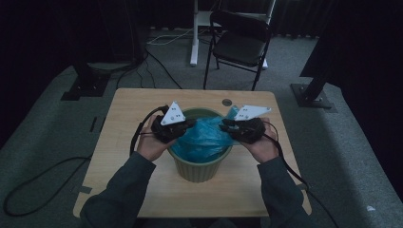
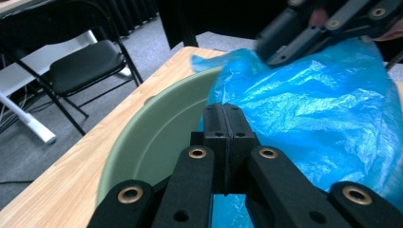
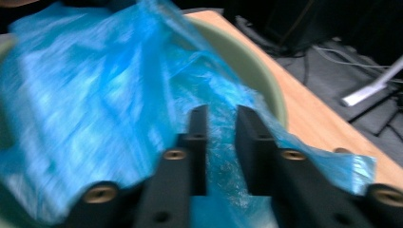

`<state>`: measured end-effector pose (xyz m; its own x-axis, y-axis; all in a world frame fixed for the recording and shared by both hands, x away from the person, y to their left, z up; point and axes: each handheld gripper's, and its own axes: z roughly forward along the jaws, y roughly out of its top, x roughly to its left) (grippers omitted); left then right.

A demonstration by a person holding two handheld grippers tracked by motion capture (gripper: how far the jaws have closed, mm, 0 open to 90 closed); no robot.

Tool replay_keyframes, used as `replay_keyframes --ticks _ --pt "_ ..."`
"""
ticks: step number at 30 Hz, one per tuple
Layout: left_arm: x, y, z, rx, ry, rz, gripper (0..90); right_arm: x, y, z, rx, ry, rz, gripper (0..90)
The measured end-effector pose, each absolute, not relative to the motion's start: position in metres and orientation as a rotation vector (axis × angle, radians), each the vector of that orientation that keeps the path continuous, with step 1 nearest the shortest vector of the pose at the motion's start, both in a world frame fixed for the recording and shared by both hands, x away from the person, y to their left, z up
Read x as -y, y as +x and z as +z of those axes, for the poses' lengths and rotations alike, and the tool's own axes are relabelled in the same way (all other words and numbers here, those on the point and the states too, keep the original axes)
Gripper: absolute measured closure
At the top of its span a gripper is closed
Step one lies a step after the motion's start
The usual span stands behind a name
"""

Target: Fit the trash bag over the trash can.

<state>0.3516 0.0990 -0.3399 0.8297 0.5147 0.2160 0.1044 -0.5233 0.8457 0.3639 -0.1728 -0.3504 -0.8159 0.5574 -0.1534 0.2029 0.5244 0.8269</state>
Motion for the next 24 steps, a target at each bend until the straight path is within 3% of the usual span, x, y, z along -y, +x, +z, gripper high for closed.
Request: replay_keyframes --ticks 2,5,8,11,12,13,15,19,20,23,24 --pt "-0.097 0.350 -0.340 -0.445 2.081 0.559 89.9 0.172 0.366 -0.350 -2.352 0.636 1.199 58.2" --pt "-0.094 0.348 -0.339 -0.431 2.074 0.560 89.9 0.171 0.369 -0.350 -2.333 0.661 1.182 52.7" --pt "-0.094 0.347 -0.339 -0.430 2.073 0.562 89.9 0.170 0.371 -0.350 -2.340 0.667 1.179 53.2" --pt "-0.097 0.348 -0.339 -0.439 2.069 0.563 89.8 0.167 0.372 -0.354 -2.367 0.640 1.141 74.8" --pt "-0.097 0.348 -0.339 -0.439 2.069 0.563 89.8 0.167 0.372 -0.354 -2.367 0.640 1.141 74.8" --pt "-0.100 0.348 -0.340 -0.450 2.063 0.563 89.8 0.168 0.371 -0.354 -2.355 0.644 1.126 84.8" --pt "-0.103 0.348 -0.342 -0.457 2.062 0.565 89.9 0.170 0.370 -0.354 -2.335 0.651 1.126 90.0" --pt "-0.107 0.349 -0.344 -0.466 2.055 0.560 89.9 0.177 0.369 -0.352 -2.321 0.667 1.137 90.0" --pt "-0.107 0.349 -0.344 -0.466 2.055 0.560 89.9 0.177 0.370 -0.352 -2.323 0.667 1.148 89.2" --pt "-0.104 0.347 -0.343 -0.448 2.047 0.556 89.9 0.175 0.371 -0.350 -2.325 0.668 1.167 62.2" --pt "-0.104 0.347 -0.343 -0.448 2.047 0.556 89.9 0.175 0.371 -0.350 -2.325 0.668 1.167 62.2"
